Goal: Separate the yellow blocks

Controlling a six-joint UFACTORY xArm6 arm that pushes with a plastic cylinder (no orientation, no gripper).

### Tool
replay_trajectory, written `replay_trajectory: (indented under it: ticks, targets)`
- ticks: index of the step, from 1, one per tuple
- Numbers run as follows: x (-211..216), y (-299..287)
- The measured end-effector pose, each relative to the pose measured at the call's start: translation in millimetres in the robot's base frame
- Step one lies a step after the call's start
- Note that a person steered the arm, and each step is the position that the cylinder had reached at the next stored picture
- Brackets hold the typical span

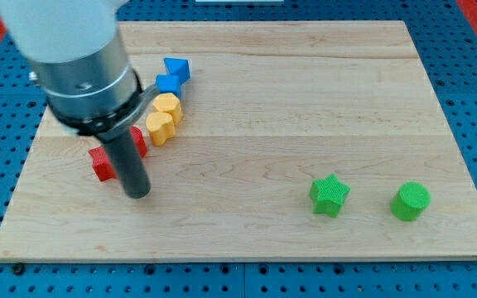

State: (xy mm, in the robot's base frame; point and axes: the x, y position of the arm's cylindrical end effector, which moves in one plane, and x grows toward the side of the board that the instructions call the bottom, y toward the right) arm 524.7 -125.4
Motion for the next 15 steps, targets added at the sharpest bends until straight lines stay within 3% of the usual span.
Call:
replay_trajectory:
  ticks: [2,4,6,7,9,10,13,14,15]
  targets:
    - [-89.5,-3.8]
    - [-118.3,0.8]
    - [-85.6,33.0]
    - [-96.7,59.7]
    - [-135.9,-8.4]
    - [-123.2,17.2]
    - [-166.5,69.0]
    - [-144.3,72.9]
    - [-141.7,21.4]
